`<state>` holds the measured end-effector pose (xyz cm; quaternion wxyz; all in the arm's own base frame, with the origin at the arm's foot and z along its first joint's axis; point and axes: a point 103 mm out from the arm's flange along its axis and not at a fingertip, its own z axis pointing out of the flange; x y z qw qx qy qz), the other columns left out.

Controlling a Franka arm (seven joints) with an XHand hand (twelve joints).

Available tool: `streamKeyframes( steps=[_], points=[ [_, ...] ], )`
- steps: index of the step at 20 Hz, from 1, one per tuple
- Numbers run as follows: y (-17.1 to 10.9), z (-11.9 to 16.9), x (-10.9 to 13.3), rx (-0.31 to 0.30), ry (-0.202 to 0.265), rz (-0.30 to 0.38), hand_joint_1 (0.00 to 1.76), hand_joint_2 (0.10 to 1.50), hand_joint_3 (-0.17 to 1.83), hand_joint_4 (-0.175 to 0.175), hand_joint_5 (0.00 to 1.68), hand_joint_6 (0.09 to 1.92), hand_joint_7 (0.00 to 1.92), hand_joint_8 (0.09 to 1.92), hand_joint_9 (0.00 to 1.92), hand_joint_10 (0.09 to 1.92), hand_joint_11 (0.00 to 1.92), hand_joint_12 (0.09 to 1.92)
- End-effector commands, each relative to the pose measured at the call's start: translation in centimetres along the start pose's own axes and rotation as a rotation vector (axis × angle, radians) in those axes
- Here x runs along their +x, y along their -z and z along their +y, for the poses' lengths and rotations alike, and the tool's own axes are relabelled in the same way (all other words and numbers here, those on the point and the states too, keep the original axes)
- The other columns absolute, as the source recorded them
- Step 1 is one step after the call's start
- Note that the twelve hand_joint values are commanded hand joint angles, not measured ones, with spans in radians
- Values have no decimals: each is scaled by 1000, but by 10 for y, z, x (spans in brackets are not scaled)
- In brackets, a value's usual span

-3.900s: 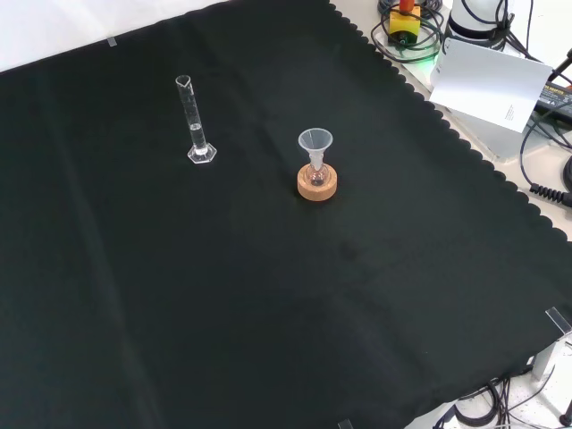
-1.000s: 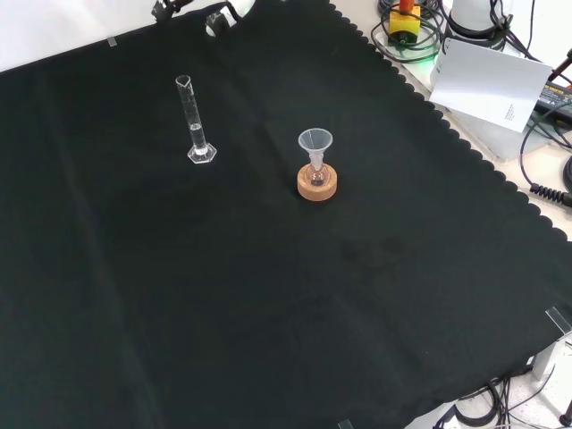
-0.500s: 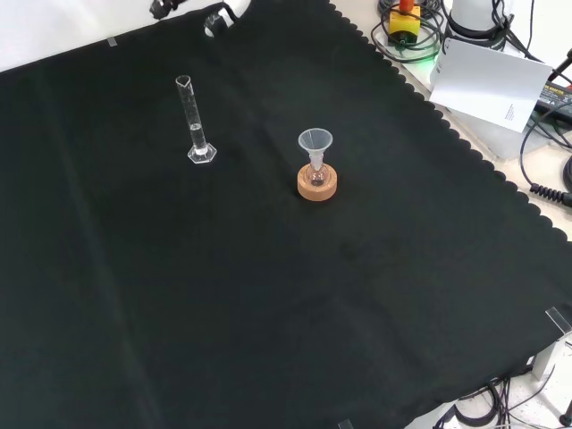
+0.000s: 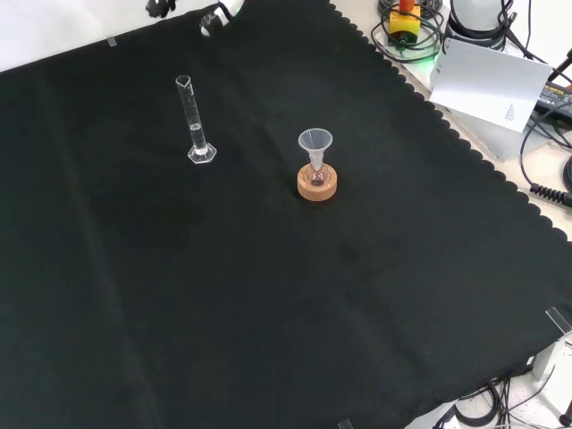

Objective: Pick up the graduated cylinder.

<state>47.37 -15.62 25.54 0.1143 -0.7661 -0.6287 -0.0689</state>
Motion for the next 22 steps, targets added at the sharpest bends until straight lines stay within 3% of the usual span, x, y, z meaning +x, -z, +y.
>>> streamKeyframes(
  steps=[1,4,7,12,18,22],
  points=[
    [-65,15,-23,24,53,159,608,964,286,-30,295,87,143,623,358,657,208,1353],
    [-73,14,-26,1,83,199,717,876,374,-32,386,87,227,644,431,620,235,1342],
    [-85,17,-31,18,99,270,800,794,473,-30,473,87,323,661,516,593,273,1335],
    [-106,28,-37,46,140,376,857,723,571,-17,430,87,336,647,562,570,330,1321],
    [-125,45,-27,29,207,412,872,695,589,-14,385,87,276,626,537,558,322,1314],
    [-131,54,-22,-5,257,448,903,671,606,-27,484,87,355,643,579,562,319,1320]
  ],
)
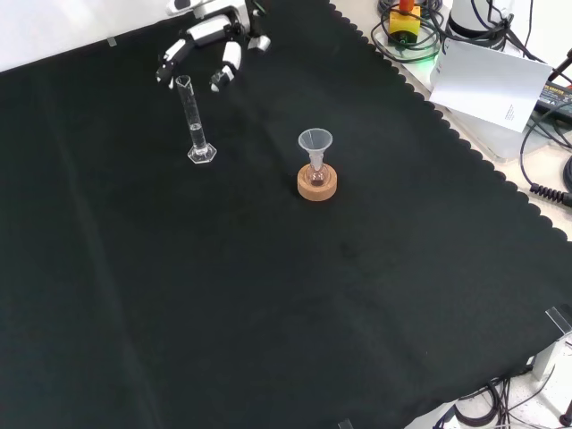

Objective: Pick up the graduated cylinder.

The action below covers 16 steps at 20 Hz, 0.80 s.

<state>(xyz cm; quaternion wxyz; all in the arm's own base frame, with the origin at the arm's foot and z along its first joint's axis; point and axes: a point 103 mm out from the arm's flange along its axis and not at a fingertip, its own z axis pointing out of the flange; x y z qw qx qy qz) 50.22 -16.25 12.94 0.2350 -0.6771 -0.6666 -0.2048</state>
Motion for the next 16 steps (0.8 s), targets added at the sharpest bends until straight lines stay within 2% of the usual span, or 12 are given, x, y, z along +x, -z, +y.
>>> streamKeyframes(
  steps=[1,9,16],
  points=[
    [-15,18,2,-39,89,87,909,665,615,-29,496,87,370,640,594,559,322,1320],
    [-35,32,0,-19,186,208,933,645,642,-33,513,87,392,626,627,545,373,1306],
    [-45,39,-4,-30,227,280,944,628,648,-35,484,87,370,614,622,537,392,1299]
  ],
)
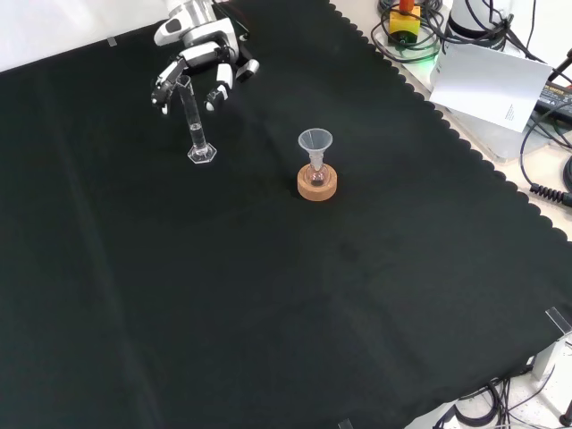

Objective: Pick up the graduated cylinder.

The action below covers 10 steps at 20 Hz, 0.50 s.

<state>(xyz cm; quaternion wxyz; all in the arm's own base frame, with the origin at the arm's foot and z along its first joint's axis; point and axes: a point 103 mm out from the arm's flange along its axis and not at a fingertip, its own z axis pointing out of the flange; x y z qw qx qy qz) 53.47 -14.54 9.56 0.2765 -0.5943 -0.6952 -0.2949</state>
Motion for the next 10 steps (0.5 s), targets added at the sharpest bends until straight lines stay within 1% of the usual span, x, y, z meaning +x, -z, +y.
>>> streamKeyframes(
  steps=[1,6,10],
  points=[
    [-10,6,-1,-19,63,86,951,622,648,-35,485,87,379,617,631,540,397,1298],
    [-14,7,3,5,115,107,1009,590,673,-31,543,87,462,612,707,523,468,1257],
    [-17,6,6,24,141,106,1038,582,682,-28,605,87,517,598,765,494,524,1226]
  ],
)
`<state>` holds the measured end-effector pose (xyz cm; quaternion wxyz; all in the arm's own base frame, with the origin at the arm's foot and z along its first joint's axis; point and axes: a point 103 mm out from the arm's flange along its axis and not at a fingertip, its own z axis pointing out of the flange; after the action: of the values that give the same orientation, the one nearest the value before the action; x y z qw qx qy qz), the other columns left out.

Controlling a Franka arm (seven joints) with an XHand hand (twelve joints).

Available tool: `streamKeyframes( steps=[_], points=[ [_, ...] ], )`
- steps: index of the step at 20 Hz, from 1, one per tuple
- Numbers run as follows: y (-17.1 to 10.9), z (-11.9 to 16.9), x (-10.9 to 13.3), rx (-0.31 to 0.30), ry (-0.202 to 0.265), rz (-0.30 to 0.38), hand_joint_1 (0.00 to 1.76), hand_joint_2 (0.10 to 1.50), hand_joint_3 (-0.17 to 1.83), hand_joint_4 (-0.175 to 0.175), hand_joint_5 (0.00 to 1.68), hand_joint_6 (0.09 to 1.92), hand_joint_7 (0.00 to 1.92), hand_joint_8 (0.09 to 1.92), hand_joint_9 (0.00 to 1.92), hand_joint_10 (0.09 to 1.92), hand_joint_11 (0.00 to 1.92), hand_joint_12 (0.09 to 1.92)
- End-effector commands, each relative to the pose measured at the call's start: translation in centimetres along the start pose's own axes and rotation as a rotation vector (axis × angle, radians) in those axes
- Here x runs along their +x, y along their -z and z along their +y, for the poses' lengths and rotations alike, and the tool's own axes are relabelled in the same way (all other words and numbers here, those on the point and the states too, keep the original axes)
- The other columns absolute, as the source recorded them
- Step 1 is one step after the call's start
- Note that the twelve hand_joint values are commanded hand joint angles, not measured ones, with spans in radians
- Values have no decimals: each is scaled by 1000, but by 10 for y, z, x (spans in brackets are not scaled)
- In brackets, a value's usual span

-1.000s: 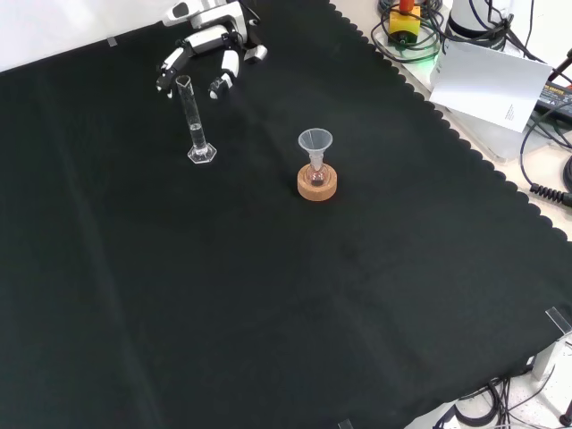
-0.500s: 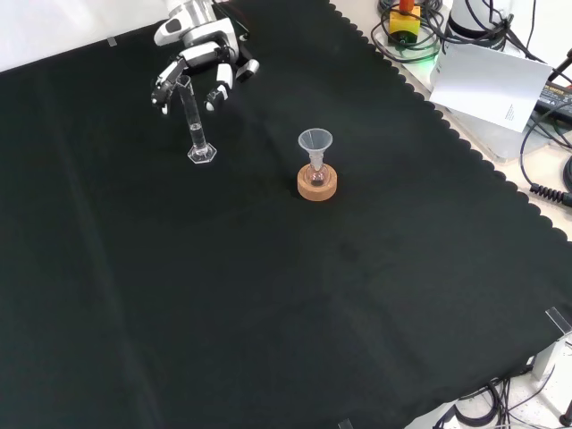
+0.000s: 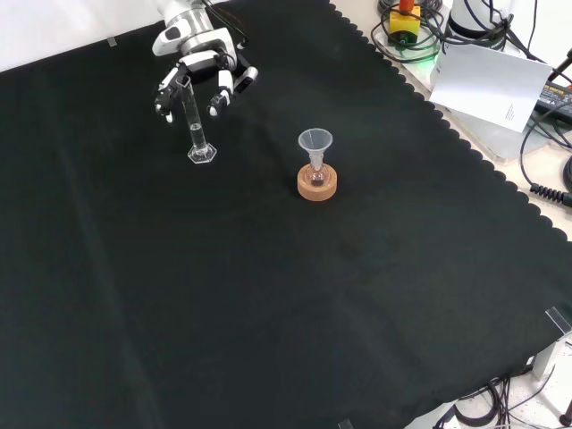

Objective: Pick up the graduated cylinder.

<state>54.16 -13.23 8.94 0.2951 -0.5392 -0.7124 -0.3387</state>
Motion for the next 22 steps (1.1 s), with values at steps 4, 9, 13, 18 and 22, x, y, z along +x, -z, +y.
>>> streamKeyframes(
  steps=[4,9,13,18,22],
  points=[
    [-6,-1,-1,29,25,10,1067,587,685,-19,695,166,579,575,835,446,579,1187],
    [-7,1,-5,6,18,43,1100,602,675,-16,648,421,609,549,899,354,633,1155],
    [-8,3,-6,-12,24,50,1105,607,678,-16,629,478,614,553,910,346,652,1150],
    [-13,6,-7,1,26,59,1102,616,676,-20,565,496,598,551,919,341,677,1132],
    [-15,6,-9,-5,29,65,1102,622,671,-20,515,496,615,565,952,345,706,1126]
  ],
)
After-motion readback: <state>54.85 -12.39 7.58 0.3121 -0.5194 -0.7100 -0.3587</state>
